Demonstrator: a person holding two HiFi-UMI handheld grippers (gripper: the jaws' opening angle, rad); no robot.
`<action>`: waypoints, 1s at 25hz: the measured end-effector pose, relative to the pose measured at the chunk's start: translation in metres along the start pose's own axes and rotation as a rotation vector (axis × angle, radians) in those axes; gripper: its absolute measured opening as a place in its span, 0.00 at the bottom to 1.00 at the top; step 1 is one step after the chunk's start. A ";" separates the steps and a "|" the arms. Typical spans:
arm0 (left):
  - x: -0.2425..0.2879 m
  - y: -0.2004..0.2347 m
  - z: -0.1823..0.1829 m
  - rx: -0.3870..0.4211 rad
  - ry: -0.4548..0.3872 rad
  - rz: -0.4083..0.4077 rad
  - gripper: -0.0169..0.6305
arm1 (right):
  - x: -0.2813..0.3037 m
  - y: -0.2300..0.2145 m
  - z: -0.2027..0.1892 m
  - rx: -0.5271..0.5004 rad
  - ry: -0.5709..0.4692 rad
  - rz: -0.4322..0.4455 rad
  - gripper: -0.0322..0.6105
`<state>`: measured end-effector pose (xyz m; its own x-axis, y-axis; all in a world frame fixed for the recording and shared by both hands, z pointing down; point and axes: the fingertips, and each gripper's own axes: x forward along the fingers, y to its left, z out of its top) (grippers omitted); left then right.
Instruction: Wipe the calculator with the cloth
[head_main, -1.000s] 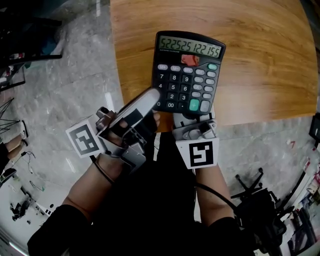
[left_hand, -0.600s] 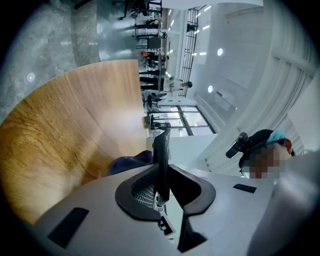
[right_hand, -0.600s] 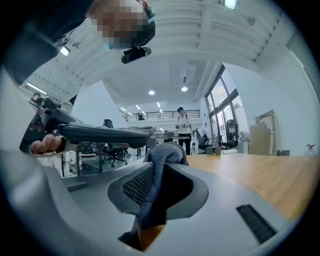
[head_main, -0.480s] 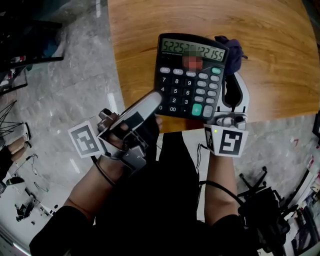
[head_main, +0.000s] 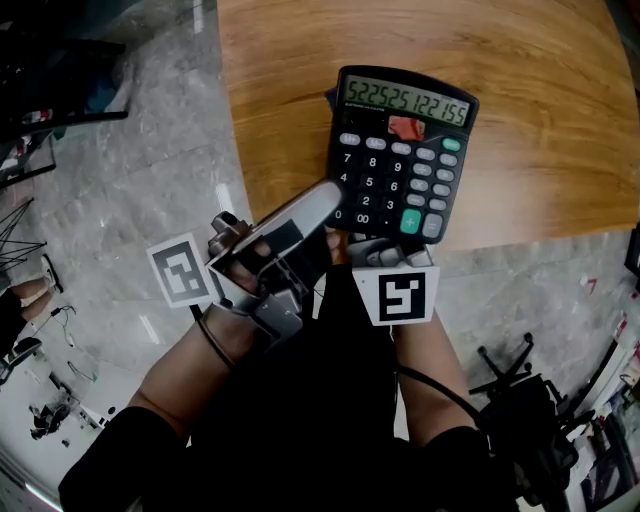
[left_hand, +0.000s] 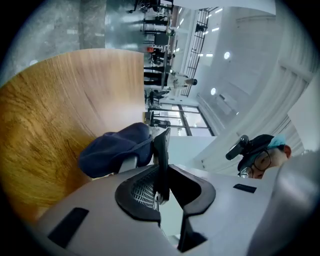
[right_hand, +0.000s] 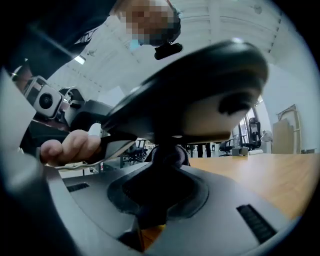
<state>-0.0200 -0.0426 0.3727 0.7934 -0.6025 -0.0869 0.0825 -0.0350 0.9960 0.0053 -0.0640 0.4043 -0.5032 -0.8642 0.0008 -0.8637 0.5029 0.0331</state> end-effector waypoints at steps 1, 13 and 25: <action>0.000 0.001 0.000 -0.006 -0.002 0.001 0.12 | 0.001 0.006 -0.001 0.002 0.005 0.013 0.15; -0.001 0.001 -0.002 0.039 -0.047 0.021 0.12 | -0.056 -0.050 0.003 -0.009 0.028 -0.126 0.15; 0.002 -0.001 -0.003 0.085 -0.038 0.040 0.12 | -0.080 -0.064 0.010 0.010 0.040 -0.205 0.15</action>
<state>-0.0161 -0.0412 0.3713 0.7717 -0.6342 -0.0477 -0.0015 -0.0768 0.9970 0.1000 -0.0271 0.3920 -0.3154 -0.9483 0.0349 -0.9483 0.3163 0.0266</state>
